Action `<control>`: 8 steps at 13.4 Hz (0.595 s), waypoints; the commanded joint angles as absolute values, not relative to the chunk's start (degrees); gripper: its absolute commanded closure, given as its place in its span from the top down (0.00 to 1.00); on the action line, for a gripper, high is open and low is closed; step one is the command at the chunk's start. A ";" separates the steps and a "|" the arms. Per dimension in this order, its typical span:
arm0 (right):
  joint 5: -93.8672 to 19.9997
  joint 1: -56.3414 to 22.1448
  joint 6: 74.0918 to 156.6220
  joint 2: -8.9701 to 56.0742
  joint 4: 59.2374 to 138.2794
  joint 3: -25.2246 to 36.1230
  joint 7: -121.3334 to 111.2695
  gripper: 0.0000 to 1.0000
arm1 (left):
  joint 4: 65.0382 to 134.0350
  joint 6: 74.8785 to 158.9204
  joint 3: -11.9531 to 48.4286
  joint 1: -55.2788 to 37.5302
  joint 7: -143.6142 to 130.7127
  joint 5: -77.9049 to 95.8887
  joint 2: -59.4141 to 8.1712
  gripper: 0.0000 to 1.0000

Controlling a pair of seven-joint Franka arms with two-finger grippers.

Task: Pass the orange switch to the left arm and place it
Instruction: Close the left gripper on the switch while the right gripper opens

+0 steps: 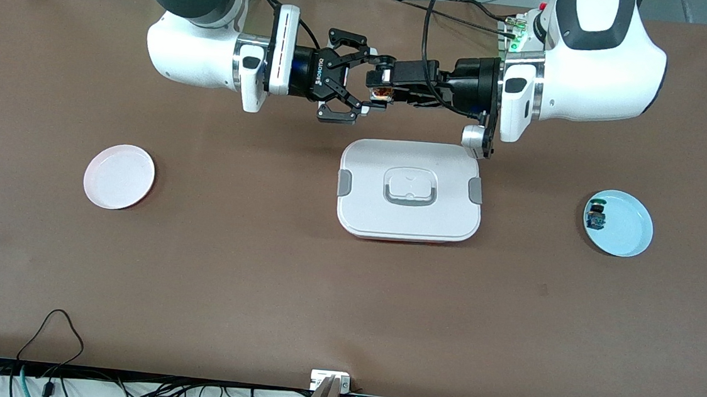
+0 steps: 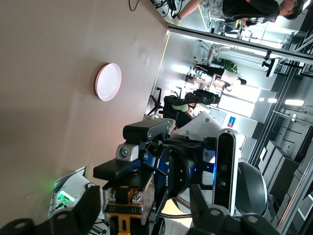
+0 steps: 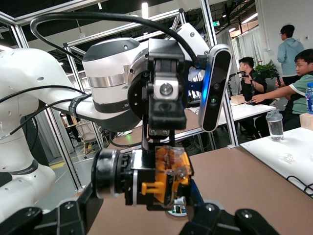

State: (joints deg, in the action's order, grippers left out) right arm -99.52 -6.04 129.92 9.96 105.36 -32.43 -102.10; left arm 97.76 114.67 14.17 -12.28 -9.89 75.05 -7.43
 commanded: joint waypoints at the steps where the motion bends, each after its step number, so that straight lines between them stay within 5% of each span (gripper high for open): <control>1: -101.16 -6.33 130.43 9.67 105.73 -32.34 -103.71 0.00 | 98.26 114.96 14.24 -12.04 -9.05 76.29 -7.29 0.75; 4: -101.16 -6.50 130.52 9.67 105.82 -32.34 -103.80 0.00 | 98.78 114.35 14.24 -11.60 -8.88 76.20 -7.12 0.73; 5: -101.16 -6.50 130.52 9.67 105.82 -32.34 -103.80 0.00 | 99.31 114.00 14.24 -11.43 -8.53 76.20 -6.95 0.62; 7: -101.16 -6.50 130.52 9.67 105.91 -32.34 -103.80 0.00 | 100.19 113.47 14.33 -11.34 -8.53 76.20 -6.59 0.61; 8: -101.16 -6.50 130.52 9.67 105.91 -32.34 -103.80 0.00 | 100.20 113.47 14.33 -11.34 -8.53 76.20 -6.59 0.51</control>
State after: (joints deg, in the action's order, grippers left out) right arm -99.54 -6.10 129.93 9.96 105.63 -32.43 -102.11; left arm 98.98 114.31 14.14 -11.94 -9.86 75.05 -7.45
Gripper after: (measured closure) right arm 0.282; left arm 0.388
